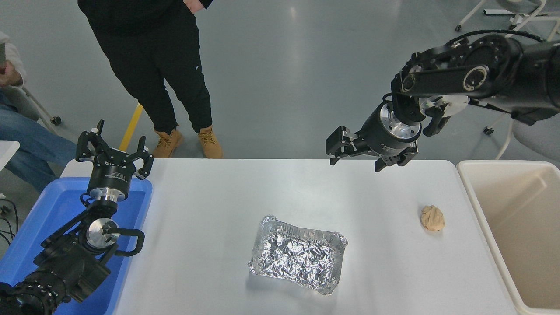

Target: Pick up paper cup place in dustbin

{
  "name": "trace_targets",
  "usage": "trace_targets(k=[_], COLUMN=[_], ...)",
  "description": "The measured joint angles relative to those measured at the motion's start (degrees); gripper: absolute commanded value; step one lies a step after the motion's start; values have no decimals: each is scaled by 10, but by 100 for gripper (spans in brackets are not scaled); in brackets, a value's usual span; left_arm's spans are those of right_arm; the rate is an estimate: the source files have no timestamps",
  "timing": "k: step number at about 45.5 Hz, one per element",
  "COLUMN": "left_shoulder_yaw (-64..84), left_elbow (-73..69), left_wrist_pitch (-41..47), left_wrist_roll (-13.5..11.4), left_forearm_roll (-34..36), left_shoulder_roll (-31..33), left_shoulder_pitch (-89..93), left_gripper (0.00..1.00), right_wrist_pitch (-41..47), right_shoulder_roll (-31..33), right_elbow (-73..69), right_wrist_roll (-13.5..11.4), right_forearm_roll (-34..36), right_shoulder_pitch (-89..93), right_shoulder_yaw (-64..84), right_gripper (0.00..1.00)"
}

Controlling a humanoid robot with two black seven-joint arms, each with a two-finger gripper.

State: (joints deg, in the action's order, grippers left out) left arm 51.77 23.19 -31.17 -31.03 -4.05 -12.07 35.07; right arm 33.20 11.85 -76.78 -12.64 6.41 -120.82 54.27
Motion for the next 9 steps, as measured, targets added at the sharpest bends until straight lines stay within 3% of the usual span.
trace_targets(k=[9], left_shoulder_yaw=[0], left_elbow=[0], left_wrist_pitch=[0], left_wrist_roll=[0], left_forearm_roll=[0], left_shoulder_roll=[0], left_shoulder_pitch=[0], left_gripper=[99], right_wrist_pitch=[15], right_shoulder_roll=[34], right_elbow=[-57], right_wrist_roll=[-1], right_forearm_roll=[0], right_shoulder_pitch=[-53], right_shoulder_yaw=[1], right_gripper=[100])
